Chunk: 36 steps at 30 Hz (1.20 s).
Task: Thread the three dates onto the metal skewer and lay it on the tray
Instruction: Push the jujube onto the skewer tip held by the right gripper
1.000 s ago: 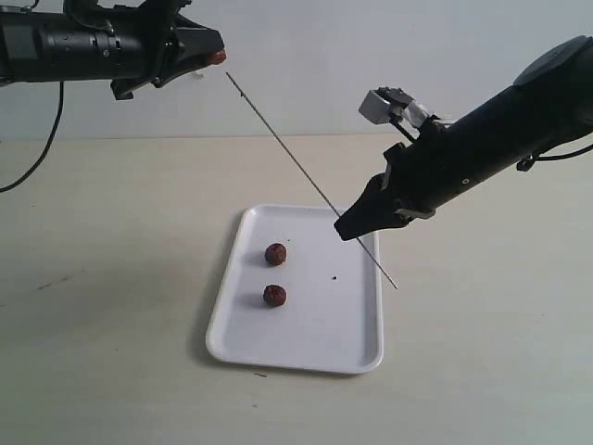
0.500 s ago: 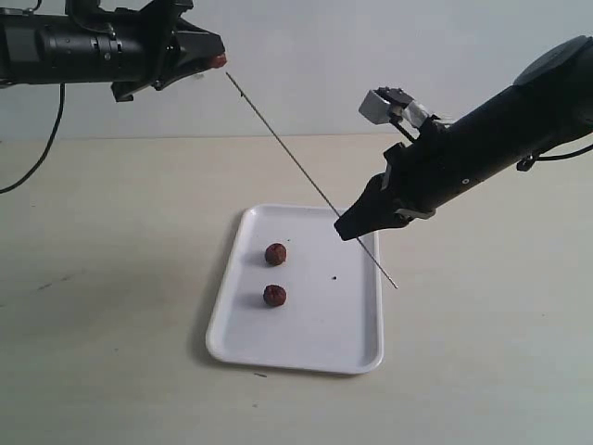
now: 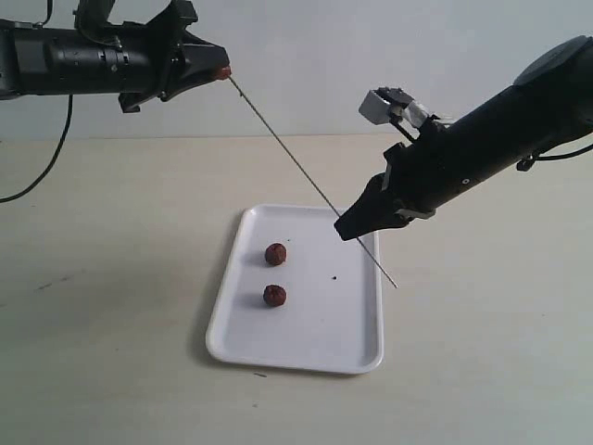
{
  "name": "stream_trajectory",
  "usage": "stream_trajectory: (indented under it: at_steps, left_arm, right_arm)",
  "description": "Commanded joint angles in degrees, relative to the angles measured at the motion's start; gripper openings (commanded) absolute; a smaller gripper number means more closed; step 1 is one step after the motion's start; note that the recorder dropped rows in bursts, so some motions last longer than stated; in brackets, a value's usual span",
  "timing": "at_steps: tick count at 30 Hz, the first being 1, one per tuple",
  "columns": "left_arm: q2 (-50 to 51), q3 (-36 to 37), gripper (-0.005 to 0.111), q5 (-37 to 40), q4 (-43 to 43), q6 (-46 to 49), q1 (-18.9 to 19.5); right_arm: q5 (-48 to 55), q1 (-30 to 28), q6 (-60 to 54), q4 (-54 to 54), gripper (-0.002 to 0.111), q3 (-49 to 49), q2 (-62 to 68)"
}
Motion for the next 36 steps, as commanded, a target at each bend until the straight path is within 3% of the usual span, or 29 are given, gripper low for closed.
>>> stream_trajectory:
  at_steps: [1, 28, 36]
  left_arm:
    - [-0.1, -0.4, 0.029, -0.6, -0.8, 0.4, 0.0]
    - [-0.4, -0.7, 0.029, 3.3, -0.8, 0.5, 0.0]
    - [-0.4, -0.7, 0.029, -1.2, -0.8, 0.6, 0.0]
  right_arm:
    - [-0.2, -0.2, -0.7, 0.5, 0.0, 0.1, 0.0]
    - [-0.9, -0.2, -1.7, 1.3, 0.0, 0.1, 0.0]
    - [-1.8, -0.2, -1.7, -0.2, 0.0, 0.1, 0.0]
